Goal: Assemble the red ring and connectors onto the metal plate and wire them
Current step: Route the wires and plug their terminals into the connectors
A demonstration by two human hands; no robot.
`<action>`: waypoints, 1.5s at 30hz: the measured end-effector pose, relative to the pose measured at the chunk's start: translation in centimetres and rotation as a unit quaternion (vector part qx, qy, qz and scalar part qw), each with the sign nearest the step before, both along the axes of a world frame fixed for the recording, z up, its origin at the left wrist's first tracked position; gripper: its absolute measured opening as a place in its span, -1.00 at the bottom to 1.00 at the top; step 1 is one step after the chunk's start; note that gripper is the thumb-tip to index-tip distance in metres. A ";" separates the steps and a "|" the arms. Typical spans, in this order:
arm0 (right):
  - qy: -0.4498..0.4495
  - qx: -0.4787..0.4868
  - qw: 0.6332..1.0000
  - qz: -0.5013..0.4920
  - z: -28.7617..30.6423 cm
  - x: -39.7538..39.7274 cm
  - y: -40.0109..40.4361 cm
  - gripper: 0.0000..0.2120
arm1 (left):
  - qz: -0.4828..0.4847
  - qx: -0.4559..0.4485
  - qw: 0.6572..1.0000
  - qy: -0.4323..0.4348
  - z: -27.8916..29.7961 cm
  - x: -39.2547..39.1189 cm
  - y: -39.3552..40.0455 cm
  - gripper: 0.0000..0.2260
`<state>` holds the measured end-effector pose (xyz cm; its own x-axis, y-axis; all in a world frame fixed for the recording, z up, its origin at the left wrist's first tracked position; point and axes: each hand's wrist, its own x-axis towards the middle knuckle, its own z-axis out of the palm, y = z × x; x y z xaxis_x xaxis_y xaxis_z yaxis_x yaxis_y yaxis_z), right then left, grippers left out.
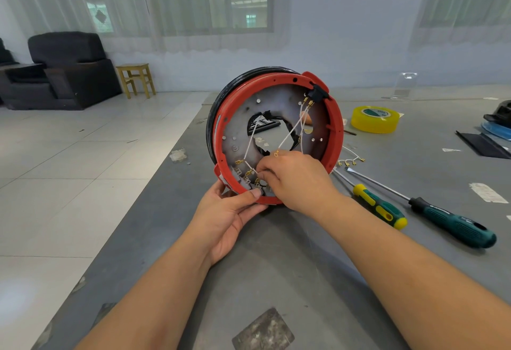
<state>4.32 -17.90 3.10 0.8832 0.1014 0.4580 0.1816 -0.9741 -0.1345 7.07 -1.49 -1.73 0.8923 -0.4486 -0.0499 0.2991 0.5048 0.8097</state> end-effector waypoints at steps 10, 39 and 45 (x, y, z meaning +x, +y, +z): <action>0.019 -0.012 1.000 0.002 0.4 -0.2 0.3 -0.79 | -0.004 -0.008 1.000 0.003 -0.1 -0.2 0.0 -0.45; 0.002 0.163 0.985 0.049 -0.5 0.5 0.6 -0.90 | 0.001 -0.024 1.000 -0.016 -0.4 0.0 -0.3 -0.17; 0.036 0.256 0.962 0.091 -1.0 0.7 0.4 -0.93 | 0.001 -0.024 1.000 -0.007 -0.2 0.1 -0.2 -0.35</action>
